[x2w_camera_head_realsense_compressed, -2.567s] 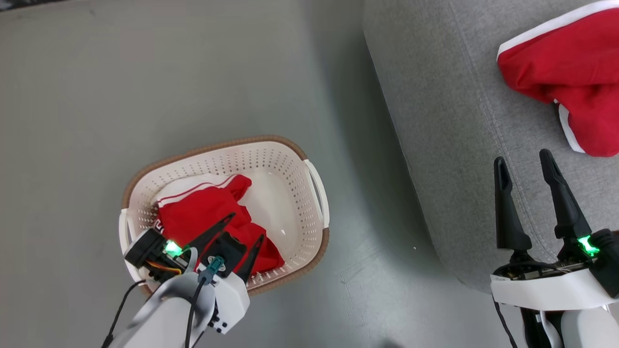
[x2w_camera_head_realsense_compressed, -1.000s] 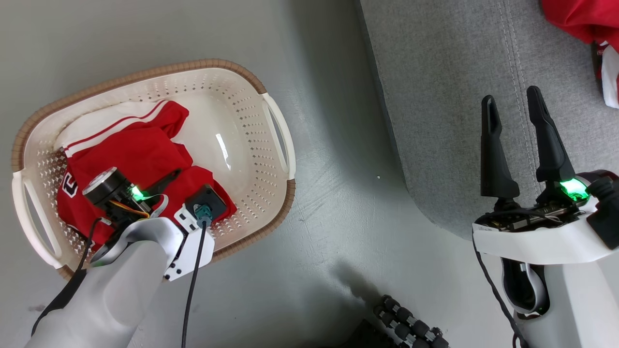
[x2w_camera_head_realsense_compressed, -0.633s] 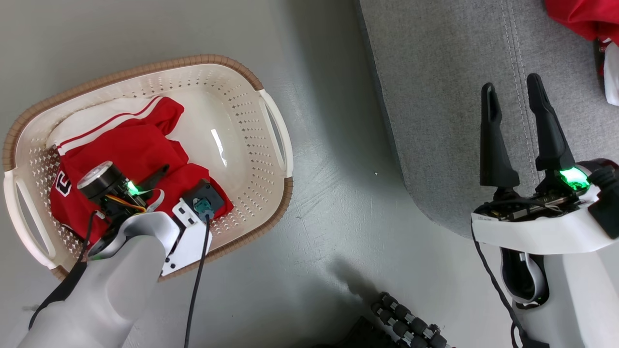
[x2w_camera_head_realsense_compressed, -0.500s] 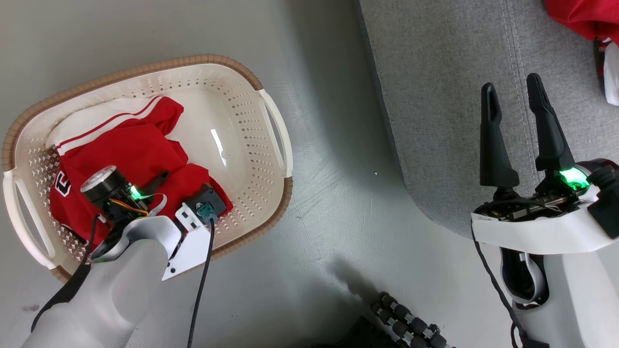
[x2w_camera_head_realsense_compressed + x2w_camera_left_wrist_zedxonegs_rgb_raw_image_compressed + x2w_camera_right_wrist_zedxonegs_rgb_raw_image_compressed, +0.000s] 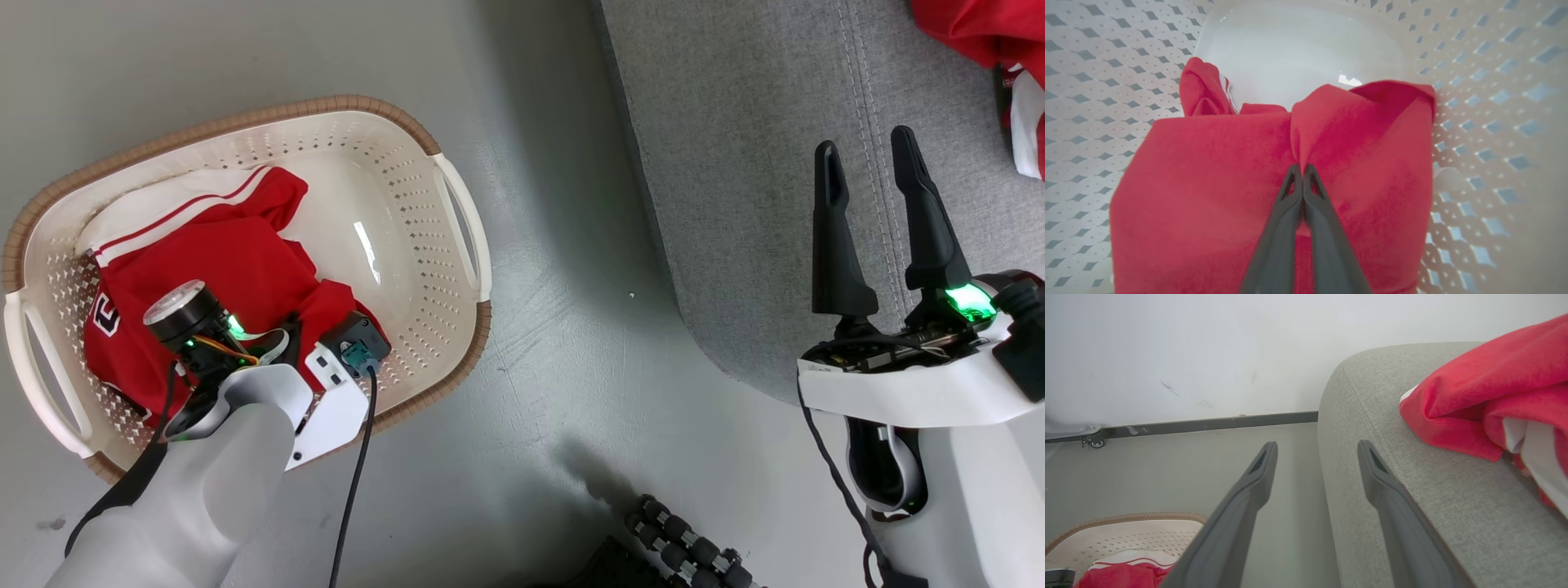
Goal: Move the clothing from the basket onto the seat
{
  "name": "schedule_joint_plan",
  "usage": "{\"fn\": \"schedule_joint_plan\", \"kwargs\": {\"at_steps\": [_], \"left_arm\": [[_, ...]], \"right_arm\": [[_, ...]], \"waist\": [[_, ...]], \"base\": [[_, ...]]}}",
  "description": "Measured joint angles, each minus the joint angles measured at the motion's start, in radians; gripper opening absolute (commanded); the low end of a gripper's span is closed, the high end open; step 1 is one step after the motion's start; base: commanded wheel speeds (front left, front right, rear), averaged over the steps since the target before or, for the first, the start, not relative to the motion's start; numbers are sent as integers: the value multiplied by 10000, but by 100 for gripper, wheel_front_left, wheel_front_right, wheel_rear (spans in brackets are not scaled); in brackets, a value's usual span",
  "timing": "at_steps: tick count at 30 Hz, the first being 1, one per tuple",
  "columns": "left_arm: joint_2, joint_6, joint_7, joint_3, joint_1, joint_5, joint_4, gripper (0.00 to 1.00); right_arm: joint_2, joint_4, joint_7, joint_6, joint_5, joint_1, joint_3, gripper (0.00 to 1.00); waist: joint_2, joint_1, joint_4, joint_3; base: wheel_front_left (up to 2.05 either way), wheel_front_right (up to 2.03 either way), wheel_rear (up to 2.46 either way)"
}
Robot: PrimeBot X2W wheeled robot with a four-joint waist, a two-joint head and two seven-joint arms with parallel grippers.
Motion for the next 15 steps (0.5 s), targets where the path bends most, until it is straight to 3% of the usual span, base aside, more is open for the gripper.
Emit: {"fn": "schedule_joint_plan", "kwargs": {"at_steps": [15], "left_arm": [[-201,571,-934,378,-31,-401,-562,0]], "right_arm": [[-2,58,0,0,54,-205,-96,100]], "waist": [[0,0,202,-264]], "base": [[0,0,0]]}}
